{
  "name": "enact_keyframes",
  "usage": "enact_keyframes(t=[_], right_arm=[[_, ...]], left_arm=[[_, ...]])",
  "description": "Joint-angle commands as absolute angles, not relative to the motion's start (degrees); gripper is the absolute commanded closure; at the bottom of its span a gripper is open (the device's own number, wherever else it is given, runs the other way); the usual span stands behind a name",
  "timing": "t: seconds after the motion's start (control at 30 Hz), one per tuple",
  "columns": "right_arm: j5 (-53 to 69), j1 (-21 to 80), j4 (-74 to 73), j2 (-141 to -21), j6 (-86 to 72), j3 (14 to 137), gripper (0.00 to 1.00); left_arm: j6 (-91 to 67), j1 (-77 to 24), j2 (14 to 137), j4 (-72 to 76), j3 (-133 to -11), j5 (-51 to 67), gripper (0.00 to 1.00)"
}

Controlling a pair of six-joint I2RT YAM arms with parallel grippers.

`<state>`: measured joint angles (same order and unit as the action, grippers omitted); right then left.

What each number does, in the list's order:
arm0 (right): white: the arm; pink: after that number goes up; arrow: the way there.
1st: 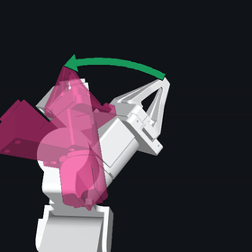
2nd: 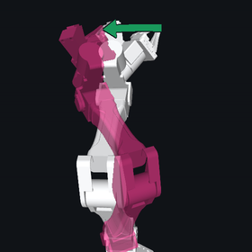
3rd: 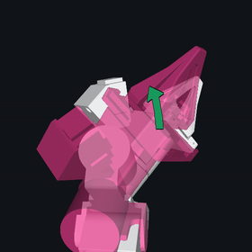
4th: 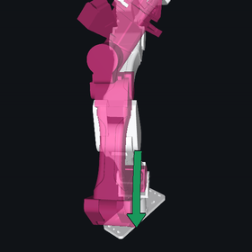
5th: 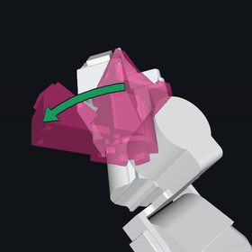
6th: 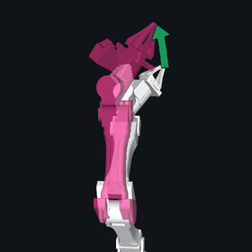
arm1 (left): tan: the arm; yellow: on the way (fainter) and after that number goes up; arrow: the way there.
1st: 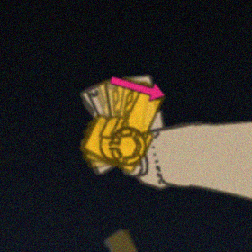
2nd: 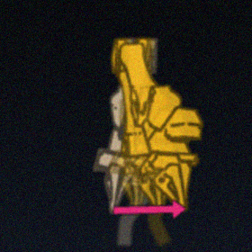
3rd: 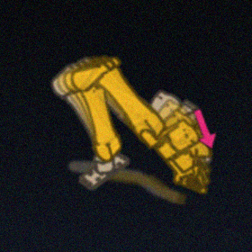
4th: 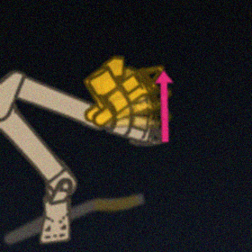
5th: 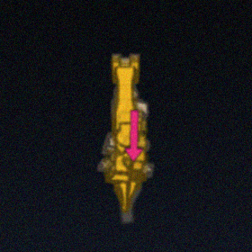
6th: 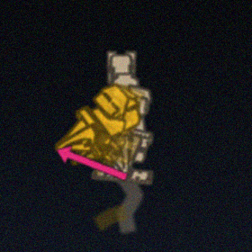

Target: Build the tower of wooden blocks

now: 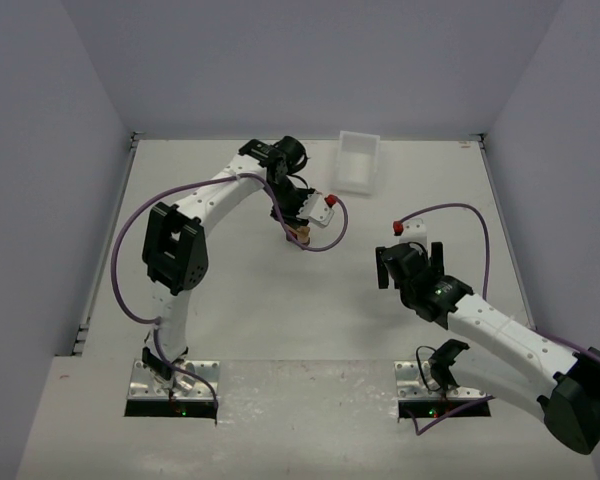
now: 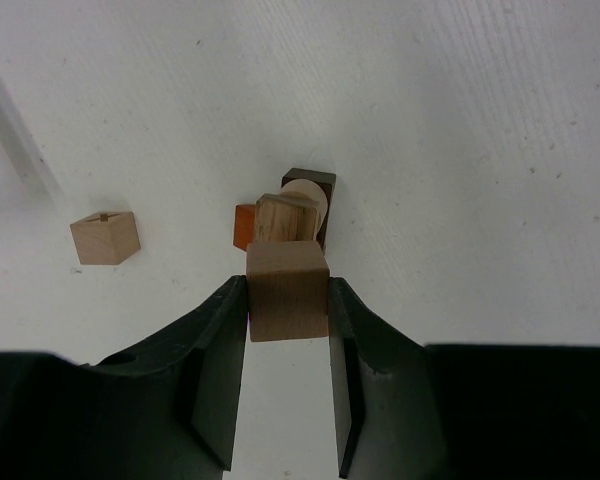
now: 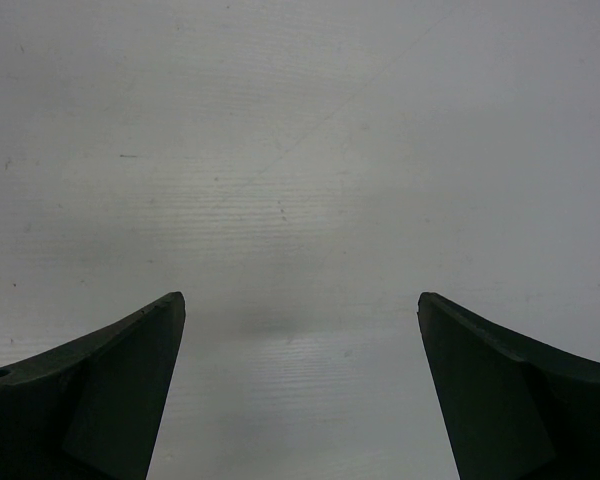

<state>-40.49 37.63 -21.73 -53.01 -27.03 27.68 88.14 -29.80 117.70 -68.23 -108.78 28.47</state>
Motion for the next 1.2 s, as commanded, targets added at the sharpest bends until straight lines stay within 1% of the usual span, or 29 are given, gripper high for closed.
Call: enact_keyframes(t=[0.0, 0.13, 0.33, 0.53, 0.97, 1.17], right_arm=[[-41.7, 37.6, -21.2, -53.7, -28.0, 30.5, 0.01], [-41.9, 37.6, -21.4, -54.5, -28.0, 30.8, 0.01], [-41.9, 37.6, -21.4, -54.4, -27.9, 30.8, 0.01], [-41.8, 37.6, -21.6, -54.7, -28.0, 31.0, 0.01], [-41.9, 37.6, -21.7, -55.1, -28.3, 31.2, 0.01], [-41.7, 37.5, -21.8, -55.7, -28.3, 31.3, 0.01]], left_arm=[[89.7, -29.7, 118.4, -67.4, -111.2, 29.1, 0.80], [89.8, -29.6, 119.0, -67.1, -111.2, 28.9, 0.78], [88.0, -29.4, 119.6, -64.0, -110.7, 27.7, 0.79], [89.2, -29.3, 120.0, -65.3, -110.9, 28.5, 0.78], [90.7, -29.2, 118.8, -67.8, -110.6, 29.3, 0.72], [91.1, -29.3, 118.4, -66.7, -108.8, 28.4, 0.69]])
